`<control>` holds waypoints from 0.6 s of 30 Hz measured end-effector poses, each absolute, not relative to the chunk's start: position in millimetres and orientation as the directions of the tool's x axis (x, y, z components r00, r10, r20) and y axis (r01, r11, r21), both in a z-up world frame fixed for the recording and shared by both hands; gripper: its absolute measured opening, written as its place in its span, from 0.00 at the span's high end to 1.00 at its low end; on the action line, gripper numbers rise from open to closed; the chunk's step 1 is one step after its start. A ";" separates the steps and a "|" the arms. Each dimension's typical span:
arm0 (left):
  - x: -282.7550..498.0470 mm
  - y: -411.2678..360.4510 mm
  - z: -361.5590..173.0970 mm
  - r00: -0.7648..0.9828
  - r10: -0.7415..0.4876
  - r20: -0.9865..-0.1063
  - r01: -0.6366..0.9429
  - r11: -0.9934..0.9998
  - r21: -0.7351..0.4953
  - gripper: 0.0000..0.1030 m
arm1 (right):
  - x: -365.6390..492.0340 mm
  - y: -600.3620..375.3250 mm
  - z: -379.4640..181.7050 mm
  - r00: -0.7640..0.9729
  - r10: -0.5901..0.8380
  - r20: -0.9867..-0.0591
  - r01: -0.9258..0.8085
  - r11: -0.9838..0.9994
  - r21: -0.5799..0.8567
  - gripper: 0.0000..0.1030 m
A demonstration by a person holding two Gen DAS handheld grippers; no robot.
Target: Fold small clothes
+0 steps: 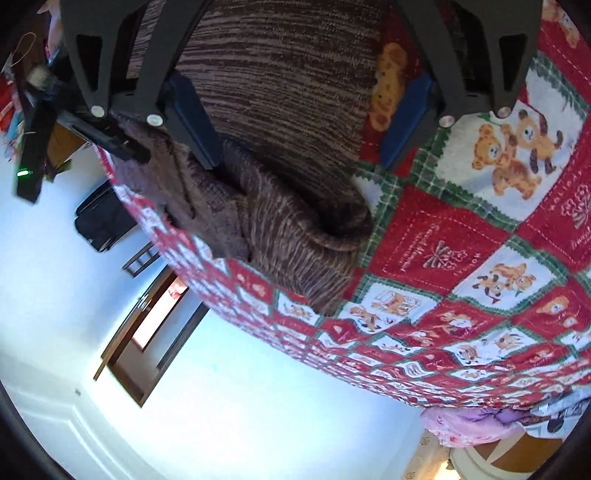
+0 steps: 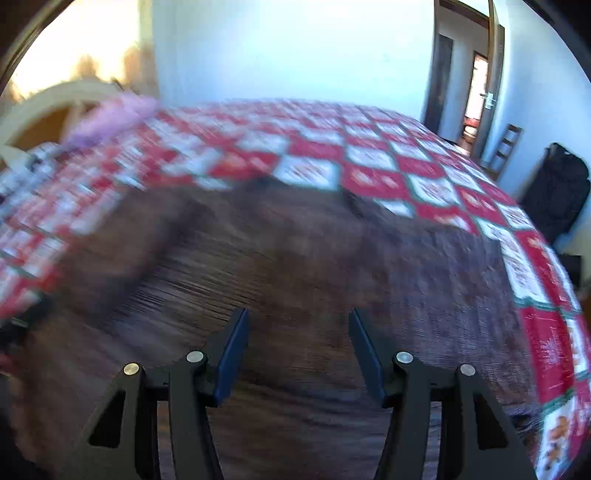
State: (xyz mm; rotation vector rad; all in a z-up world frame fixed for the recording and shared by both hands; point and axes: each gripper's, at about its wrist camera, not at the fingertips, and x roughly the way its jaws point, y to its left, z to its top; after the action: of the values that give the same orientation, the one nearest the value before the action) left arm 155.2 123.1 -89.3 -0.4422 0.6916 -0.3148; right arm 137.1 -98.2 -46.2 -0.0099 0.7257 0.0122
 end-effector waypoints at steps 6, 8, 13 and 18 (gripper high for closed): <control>153.5 123.2 -87.9 0.740 -0.423 -0.523 0.137 0.856 -0.498 0.12 | 146.7 -4.6 -30.6 0.757 0.143 -0.638 -0.243 0.967 -0.071 0.34; 151.9 127.4 -88.6 0.746 -0.430 -0.508 0.136 0.846 -0.516 0.14 | 159.6 6.6 -38.0 0.738 0.132 -0.662 -0.252 0.964 -0.089 0.34; 152.6 125.6 -88.9 0.747 -0.422 -0.514 0.134 0.852 -0.505 0.14 | 180.7 -0.5 -57.2 0.659 0.129 -0.741 -0.245 0.968 -0.049 0.70; 153.2 126.3 -89.0 0.747 -0.424 -0.511 0.135 0.851 -0.508 0.14 | 172.6 -46.6 -52.4 0.676 0.179 -0.715 -0.127 0.984 0.125 0.86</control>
State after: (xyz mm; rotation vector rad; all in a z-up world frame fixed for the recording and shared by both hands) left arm 153.2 126.3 -89.0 -0.4663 0.6612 -0.3178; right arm 172.6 -46.6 -52.4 0.0670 0.8105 0.1721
